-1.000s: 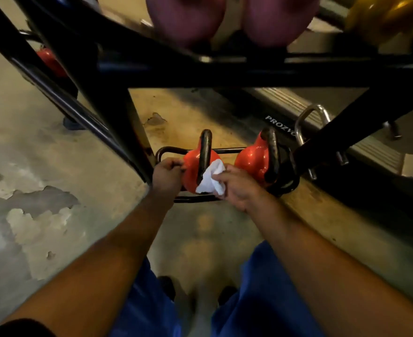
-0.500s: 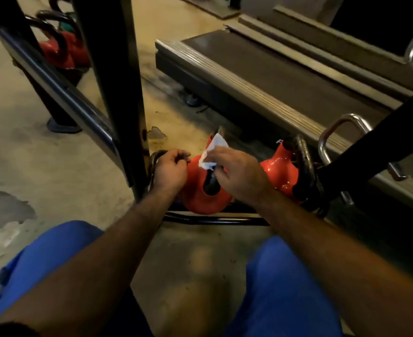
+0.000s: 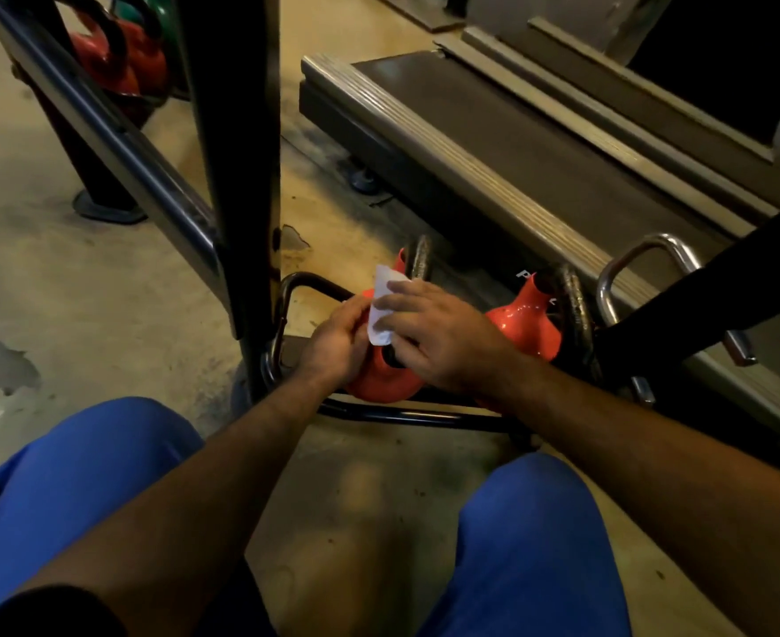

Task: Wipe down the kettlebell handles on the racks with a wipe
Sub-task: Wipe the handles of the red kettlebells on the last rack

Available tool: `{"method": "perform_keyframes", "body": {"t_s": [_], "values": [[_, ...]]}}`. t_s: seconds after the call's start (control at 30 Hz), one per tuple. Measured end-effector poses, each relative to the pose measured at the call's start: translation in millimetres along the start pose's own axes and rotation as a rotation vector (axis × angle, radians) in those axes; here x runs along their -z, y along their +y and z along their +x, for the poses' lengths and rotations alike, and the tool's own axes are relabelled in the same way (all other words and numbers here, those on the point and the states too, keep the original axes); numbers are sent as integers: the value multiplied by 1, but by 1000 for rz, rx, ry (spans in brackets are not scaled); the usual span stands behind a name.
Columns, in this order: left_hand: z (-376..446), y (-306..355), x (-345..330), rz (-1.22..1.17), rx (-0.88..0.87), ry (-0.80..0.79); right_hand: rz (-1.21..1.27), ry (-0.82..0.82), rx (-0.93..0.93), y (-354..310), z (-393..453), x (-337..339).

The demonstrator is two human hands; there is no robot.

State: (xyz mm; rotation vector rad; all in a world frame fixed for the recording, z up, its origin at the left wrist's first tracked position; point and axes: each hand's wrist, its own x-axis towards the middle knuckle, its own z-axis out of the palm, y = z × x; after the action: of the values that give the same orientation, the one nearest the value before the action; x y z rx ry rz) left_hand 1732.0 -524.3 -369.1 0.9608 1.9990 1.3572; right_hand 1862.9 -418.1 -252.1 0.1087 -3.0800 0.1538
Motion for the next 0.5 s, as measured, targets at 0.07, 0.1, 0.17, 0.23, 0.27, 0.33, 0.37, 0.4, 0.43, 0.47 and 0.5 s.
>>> {"method": "perform_keyframes", "body": {"t_s": [0.07, 0.1, 0.17, 0.23, 0.27, 0.33, 0.37, 0.4, 0.43, 0.47, 0.5], "values": [[0, -5, -4, 112, -32, -14, 3, 8, -19, 10, 2, 6], [0, -6, -6, 153, -37, -9, 26, 36, -105, 16, 4, 11], [2, -8, -9, 179, -48, -4, 79, 54, -255, 19, 7, 15], [6, -14, -11, 210, -107, -13, 51, 40, -176, 7, 5, 6], [7, -16, -11, 221, -115, -22, 22, -9, -84, 1, 0, 1], [5, -17, -13, 228, -107, -20, -14, -85, 28, 4, -5, 1], [5, -17, -13, 222, -117, -7, -21, -76, 8, 12, -1, 6], [4, -15, -13, 218, -122, 7, -2, -61, -75, 19, 6, 13], [3, -14, -12, 222, -125, 20, 34, -43, -172, 23, 14, 19], [3, -15, -13, 228, -122, 23, 48, -38, -223, 23, 19, 22], [3, -16, -13, 232, -125, 22, 39, -44, -215, 17, 20, 20]]}}
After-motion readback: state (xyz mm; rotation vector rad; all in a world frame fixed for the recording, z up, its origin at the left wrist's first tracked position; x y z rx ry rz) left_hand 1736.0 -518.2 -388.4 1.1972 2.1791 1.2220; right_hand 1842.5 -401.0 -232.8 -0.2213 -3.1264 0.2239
